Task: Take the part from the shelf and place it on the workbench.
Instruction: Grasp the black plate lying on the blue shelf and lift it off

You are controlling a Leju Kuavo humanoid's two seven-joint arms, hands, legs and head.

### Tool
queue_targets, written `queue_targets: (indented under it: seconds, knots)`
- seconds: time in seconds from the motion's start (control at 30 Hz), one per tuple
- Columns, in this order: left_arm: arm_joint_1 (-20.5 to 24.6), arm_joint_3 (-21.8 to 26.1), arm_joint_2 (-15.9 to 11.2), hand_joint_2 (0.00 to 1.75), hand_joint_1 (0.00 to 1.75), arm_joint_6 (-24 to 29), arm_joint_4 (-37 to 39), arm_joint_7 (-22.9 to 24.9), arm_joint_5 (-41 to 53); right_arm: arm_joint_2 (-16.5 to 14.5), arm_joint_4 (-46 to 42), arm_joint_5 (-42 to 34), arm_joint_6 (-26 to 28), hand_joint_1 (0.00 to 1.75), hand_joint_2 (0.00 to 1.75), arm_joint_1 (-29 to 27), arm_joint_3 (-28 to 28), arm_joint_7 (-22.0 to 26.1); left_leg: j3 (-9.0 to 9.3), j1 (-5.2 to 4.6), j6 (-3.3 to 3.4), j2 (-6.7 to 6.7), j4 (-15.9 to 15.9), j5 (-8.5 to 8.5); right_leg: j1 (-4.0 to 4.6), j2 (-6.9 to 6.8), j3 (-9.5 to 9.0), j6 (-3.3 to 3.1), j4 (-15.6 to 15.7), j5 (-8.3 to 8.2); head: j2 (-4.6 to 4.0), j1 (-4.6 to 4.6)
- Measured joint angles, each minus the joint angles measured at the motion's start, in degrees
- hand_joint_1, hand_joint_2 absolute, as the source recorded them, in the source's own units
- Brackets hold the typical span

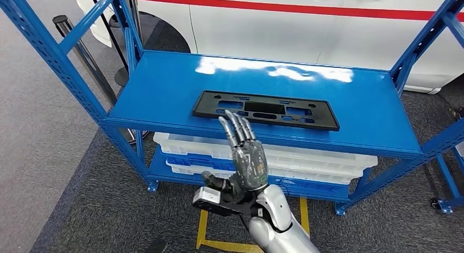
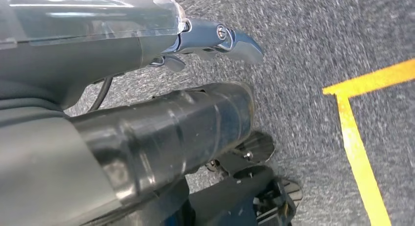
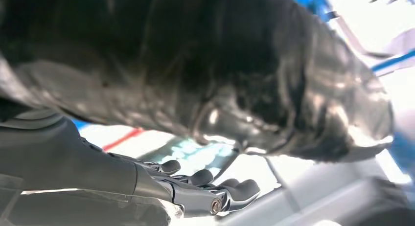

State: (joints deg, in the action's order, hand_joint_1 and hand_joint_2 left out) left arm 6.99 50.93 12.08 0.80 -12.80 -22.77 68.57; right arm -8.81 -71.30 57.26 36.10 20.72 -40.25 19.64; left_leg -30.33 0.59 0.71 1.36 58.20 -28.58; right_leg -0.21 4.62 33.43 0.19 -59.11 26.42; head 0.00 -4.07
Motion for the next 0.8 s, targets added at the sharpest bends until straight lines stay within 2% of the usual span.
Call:
queue_targets:
  seconds: [0.17,0.3,0.8]
  knots:
    - [0.3,-1.0,0.1,0.00,0.00,-1.6,0.0,0.0,1.2,0.6,-1.0,2.4,0.0,0.00,0.00,2.2,-7.4,-2.6,-0.01,0.00,0.00,0.01,0.0,0.00,0.00,0.00,0.02,0.00,0.0,0.00,0.00,0.00]
    - [0.4,-1.2,0.1,0.00,0.00,-2.2,0.0,0.0,1.3,1.1,-1.1,2.3,0.2,0.00,0.00,2.8,-10.0,-3.2,-0.01,0.00,0.00,0.01,0.0,0.00,0.00,0.00,0.02,0.00,0.0,0.00,0.00,0.00]
    - [0.3,-1.1,0.1,0.00,0.00,-2.7,0.0,0.1,0.2,3.2,-0.8,0.0,3.3,0.00,0.00,-1.1,-9.8,-2.1,-0.03,0.00,0.00,0.01,0.0,0.00,0.00,0.00,0.04,0.00,0.0,0.01,0.00,0.00]
